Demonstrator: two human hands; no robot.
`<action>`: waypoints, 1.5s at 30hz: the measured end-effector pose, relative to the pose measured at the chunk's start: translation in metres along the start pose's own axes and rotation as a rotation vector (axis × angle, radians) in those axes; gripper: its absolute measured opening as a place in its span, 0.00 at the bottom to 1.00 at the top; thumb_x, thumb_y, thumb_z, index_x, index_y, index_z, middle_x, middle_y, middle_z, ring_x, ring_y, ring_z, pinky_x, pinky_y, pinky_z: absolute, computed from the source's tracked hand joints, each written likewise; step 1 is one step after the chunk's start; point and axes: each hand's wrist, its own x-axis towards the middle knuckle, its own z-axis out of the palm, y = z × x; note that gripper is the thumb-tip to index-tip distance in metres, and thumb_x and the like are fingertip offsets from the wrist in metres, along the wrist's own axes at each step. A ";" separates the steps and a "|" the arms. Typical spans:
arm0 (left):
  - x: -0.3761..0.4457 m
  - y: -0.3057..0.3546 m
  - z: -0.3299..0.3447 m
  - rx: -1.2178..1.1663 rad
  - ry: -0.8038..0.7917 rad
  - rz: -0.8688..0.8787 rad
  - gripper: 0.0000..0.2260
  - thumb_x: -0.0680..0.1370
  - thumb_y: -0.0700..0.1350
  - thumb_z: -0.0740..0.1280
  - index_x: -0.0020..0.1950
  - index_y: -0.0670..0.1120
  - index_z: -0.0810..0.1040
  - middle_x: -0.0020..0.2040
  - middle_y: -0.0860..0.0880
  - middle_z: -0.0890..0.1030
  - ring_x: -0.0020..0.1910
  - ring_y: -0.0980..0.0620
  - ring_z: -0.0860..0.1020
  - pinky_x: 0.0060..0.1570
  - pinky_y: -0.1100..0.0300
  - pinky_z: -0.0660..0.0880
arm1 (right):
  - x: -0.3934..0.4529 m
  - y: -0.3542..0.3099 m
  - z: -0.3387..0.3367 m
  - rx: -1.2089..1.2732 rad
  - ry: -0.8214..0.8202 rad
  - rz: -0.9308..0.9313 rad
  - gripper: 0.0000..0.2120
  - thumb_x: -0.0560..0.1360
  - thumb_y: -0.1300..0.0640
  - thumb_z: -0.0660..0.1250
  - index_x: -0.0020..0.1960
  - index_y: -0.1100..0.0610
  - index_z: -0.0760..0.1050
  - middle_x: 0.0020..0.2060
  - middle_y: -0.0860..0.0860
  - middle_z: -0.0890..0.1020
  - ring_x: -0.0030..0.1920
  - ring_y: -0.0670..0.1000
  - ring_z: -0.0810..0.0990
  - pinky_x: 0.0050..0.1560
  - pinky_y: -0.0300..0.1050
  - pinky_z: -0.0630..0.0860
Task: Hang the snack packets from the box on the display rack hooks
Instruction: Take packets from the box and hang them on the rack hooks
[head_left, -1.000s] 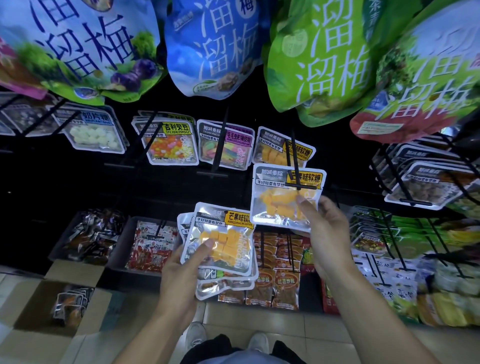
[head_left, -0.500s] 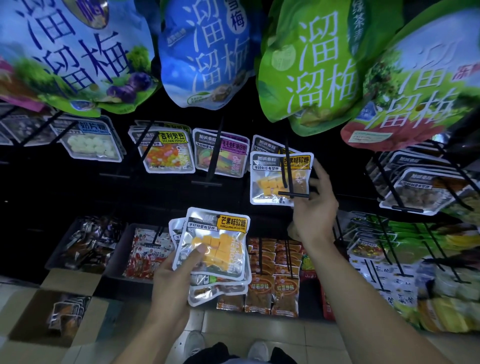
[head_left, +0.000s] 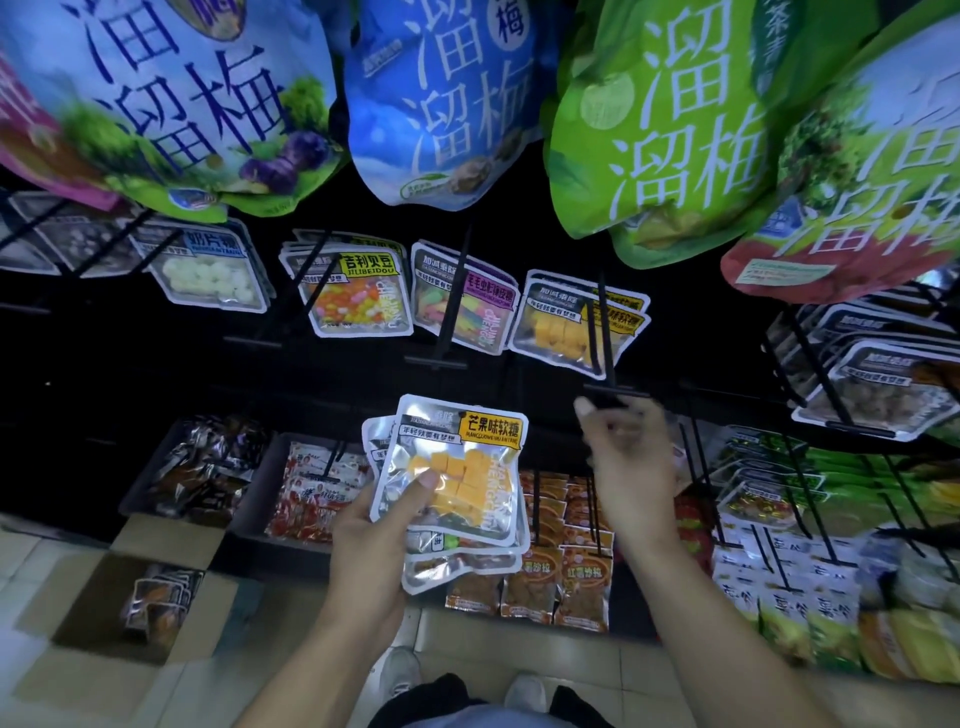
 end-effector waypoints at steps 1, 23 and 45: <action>0.001 -0.001 0.000 -0.007 0.005 -0.005 0.10 0.74 0.42 0.75 0.55 0.46 0.81 0.39 0.48 0.88 0.35 0.49 0.87 0.28 0.58 0.81 | -0.014 0.000 0.002 -0.031 -0.092 0.057 0.20 0.74 0.36 0.70 0.61 0.43 0.75 0.53 0.50 0.83 0.45 0.43 0.82 0.44 0.42 0.78; 0.012 -0.016 -0.009 0.118 -0.084 -0.062 0.21 0.68 0.40 0.78 0.60 0.44 0.82 0.51 0.45 0.88 0.52 0.45 0.87 0.55 0.47 0.82 | -0.033 -0.017 -0.015 0.235 0.040 0.099 0.04 0.80 0.62 0.69 0.49 0.53 0.77 0.40 0.42 0.86 0.45 0.35 0.83 0.51 0.36 0.71; 0.018 -0.017 -0.017 0.118 -0.009 -0.052 0.19 0.73 0.36 0.76 0.63 0.42 0.79 0.51 0.43 0.88 0.44 0.46 0.88 0.32 0.60 0.82 | -0.032 -0.026 -0.035 0.226 0.186 -0.083 0.07 0.79 0.58 0.70 0.55 0.49 0.80 0.43 0.37 0.87 0.53 0.39 0.85 0.60 0.42 0.75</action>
